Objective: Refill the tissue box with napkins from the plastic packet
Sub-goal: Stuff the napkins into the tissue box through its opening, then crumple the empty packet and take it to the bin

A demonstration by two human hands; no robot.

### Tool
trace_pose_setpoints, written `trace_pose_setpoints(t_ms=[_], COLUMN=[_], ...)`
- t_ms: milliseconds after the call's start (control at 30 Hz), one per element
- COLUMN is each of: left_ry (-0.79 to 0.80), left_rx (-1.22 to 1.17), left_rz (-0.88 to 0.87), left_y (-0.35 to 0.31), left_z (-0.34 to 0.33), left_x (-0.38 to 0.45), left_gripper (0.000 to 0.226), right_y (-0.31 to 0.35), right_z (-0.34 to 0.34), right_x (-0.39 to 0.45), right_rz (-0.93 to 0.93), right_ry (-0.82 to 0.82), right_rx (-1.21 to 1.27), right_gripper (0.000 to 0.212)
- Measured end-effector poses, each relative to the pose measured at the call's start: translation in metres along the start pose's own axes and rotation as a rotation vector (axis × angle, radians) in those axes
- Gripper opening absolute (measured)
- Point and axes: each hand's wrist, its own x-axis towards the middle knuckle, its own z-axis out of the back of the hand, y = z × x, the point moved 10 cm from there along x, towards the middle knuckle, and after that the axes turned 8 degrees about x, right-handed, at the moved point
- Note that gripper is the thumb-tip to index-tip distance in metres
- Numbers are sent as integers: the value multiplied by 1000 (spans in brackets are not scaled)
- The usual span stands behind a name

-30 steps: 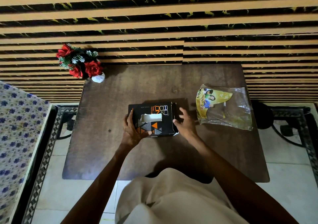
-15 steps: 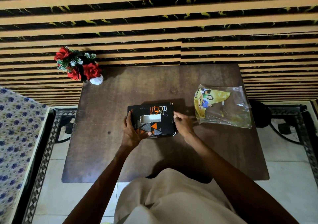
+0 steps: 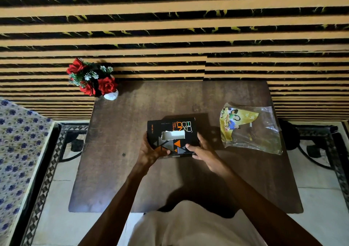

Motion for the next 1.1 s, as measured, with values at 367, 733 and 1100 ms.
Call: trace_pose_setpoints(t_ms=[367,733,1100], left_ry=[99,173,-339], left_rx=[12,64,598], left_rz=[-141,-198,-436], left_y=[-103,-112,-155], left_z=[18,12,-11], left_x=[153,228,164], left_gripper=[89,79,58], right_y=[143,181,178], right_z=[8,19,73], right_x=[104,161,92], right_rz=[85,56,385], right_ry=[-166,-205,-400], right_rx=[-30,-82,-440], right_gripper=[81,78,39])
